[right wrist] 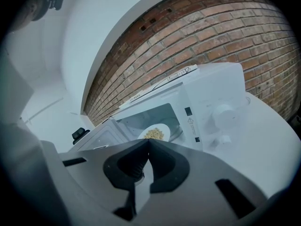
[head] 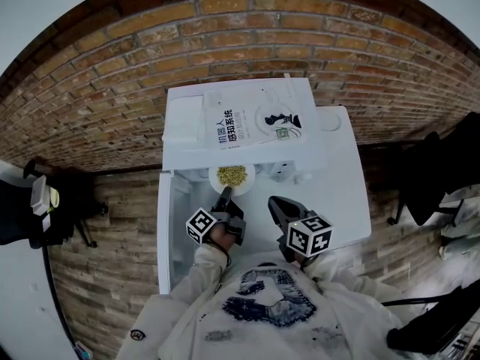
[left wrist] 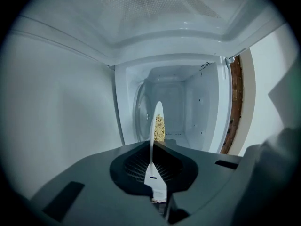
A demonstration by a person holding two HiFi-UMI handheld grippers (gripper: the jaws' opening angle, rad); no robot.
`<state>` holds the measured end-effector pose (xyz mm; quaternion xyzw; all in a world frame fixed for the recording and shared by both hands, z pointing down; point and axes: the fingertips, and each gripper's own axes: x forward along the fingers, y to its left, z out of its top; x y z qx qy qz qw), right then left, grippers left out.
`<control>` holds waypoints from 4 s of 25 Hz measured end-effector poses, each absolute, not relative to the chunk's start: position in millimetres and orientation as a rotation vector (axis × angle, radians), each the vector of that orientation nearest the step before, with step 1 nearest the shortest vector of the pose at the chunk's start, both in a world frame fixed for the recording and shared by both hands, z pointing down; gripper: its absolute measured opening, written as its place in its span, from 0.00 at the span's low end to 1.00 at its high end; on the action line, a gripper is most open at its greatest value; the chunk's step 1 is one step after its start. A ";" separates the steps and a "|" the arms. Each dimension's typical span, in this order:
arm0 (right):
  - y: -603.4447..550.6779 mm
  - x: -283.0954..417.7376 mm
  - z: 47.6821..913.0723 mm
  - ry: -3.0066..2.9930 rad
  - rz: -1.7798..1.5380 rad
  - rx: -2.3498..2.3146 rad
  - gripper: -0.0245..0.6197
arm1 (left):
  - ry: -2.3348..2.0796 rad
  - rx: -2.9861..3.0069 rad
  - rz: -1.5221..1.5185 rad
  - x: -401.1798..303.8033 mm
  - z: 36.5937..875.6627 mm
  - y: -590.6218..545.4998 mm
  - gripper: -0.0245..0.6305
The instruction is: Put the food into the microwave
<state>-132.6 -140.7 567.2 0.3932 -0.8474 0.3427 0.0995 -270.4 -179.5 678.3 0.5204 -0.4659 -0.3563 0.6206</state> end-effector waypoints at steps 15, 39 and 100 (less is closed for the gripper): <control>-147.5 -123.7 572.5 -2.482 1.025 1.190 0.06 | -1.101 1.143 -0.813 -274.5 702.3 -207.1 0.06; -148.7 -123.9 575.7 -2.470 1.051 1.191 0.06 | -1.104 1.097 -0.802 -274.9 710.5 -221.0 0.07; -149.5 -117.8 579.5 -2.461 1.107 1.215 0.06 | -1.028 1.130 -0.760 -256.9 707.4 -221.4 0.07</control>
